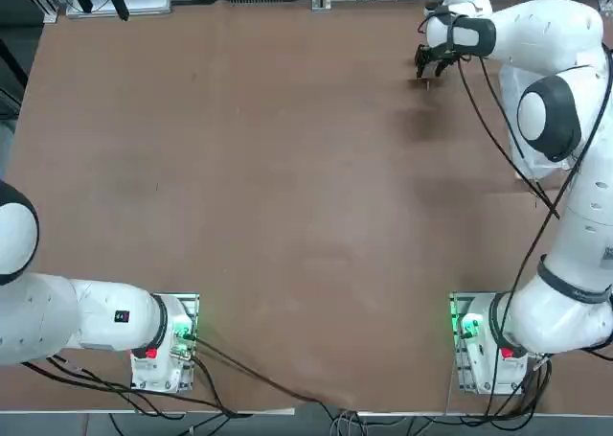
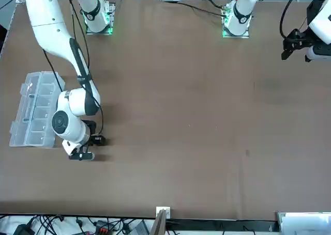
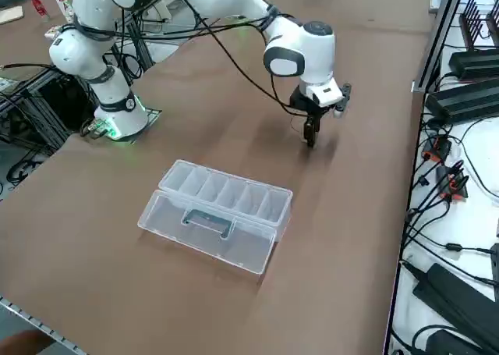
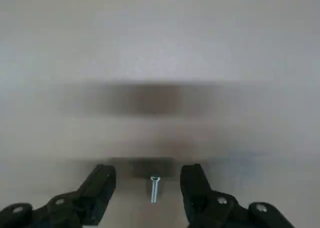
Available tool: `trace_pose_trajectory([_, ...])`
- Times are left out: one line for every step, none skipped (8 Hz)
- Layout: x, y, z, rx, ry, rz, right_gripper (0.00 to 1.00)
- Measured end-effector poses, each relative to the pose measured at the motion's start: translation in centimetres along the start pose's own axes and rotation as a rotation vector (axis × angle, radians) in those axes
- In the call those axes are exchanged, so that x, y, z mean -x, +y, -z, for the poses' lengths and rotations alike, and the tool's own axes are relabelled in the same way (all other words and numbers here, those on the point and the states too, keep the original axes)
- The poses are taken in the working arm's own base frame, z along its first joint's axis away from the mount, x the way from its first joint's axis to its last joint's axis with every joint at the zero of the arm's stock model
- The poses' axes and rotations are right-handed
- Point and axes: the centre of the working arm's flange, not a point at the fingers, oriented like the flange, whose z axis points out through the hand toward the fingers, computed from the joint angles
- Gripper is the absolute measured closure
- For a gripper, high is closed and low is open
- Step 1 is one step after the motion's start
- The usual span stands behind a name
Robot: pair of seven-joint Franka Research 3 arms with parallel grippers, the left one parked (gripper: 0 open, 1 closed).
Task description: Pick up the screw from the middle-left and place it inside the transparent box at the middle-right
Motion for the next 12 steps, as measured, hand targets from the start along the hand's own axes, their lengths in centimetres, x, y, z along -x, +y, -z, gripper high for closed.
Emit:
trace_pose_trajectory([0.25, 0.16, -0.52, 0.002, -0.01, -0.002, 0.22])
trace_pose_trajectory([0.58, 0.27, -1.01, 0.004, -0.021, -0.004, 0.26])
trace_pose_trajectory([0.82, 0.29, -1.32, 0.005, -0.029, -0.005, 0.33])
trace_pose_trajectory([0.95, 0.32, -1.48, 0.005, -0.033, -0.006, 0.35])
trace_pose_trajectory([0.93, 0.33, -1.44, 0.005, -0.032, -0.007, 0.38])
trace_pose_trajectory([0.9, 0.33, -1.29, 0.005, -0.03, -0.007, 0.46])
trace_pose_trajectory([0.89, 0.32, -1.23, 0.005, -0.029, -0.012, 0.54])
trace_pose_trajectory([0.86, 0.32, -1.11, 0.005, -0.028, -0.018, 0.6])
trace_pose_trajectory([0.82, 0.49, -0.96, 0.006, -0.027, -0.026, 0.75])
trace_pose_trajectory([0.8, 0.55, -0.91, 0.008, -0.026, -0.028, 0.79])
trace_pose_trajectory([0.77, 0.83, -0.82, 0.009, -0.026, -0.033, 0.95])
trace_pose_trajectory([0.76, 0.83, -0.81, 0.009, -0.026, -0.034, 0.95])
